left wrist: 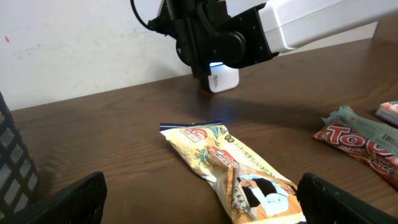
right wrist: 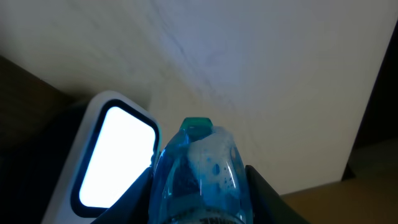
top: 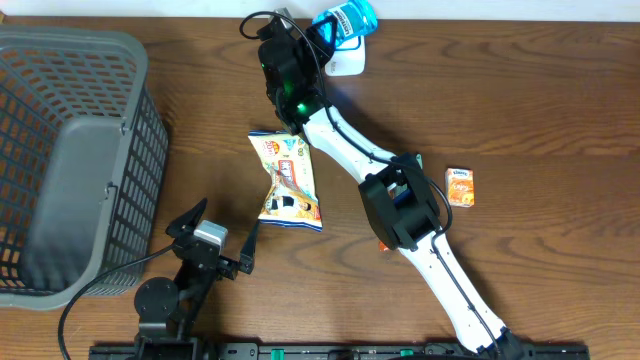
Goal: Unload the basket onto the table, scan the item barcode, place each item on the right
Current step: 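Hold the blue bottle's label up against the scanner face, then carry the blue bottle to the far right and release it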
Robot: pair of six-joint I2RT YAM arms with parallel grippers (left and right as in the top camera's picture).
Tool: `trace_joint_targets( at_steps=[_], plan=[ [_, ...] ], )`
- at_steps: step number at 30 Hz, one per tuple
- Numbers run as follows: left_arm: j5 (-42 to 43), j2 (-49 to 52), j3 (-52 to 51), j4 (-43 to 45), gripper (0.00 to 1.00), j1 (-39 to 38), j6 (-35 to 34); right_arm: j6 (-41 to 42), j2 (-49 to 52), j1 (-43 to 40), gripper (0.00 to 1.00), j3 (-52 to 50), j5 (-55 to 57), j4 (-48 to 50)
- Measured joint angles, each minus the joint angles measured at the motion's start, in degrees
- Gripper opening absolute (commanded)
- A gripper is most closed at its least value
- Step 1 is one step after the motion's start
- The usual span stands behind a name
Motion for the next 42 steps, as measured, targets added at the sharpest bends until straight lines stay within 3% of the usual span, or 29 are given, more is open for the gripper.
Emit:
trace_joint_targets(
  at_steps=[7, 12, 21, 27, 33, 42],
  plan=[
    [0.0, 0.0, 0.0, 0.0, 0.98, 0.0, 0.0, -0.81, -0.2, -1.16, 0.16, 0.07, 3.98, -2.8],
    [0.0, 0.0, 0.0, -0.02, 0.98, 0.0, 0.0, 1.86, -2.95, -4.96, 0.17, 0.07, 7.08, -12.81],
    [0.0, 0.0, 0.0, 0.0, 0.98, 0.0, 0.0, 19.71, -11.23, -21.59, 0.18, 0.94, 8.15, -41.79],
    [0.0, 0.0, 0.0, 0.0, 0.98, 0.0, 0.0, 34.58, -11.58, -33.38, 0.17, 1.01, 0.2, -59.56],
    [0.0, 0.0, 0.0, 0.0, 0.98, 0.0, 0.0, 44.48, -11.58, -43.32, 0.1, 1.03, -8.7, -68.85],
    [0.0, 0.0, 0.0, 0.0, 0.98, 0.0, 0.0, 56.06, -11.58, -59.49, 0.15, -1.44, -17.09, -75.58]
  ],
)
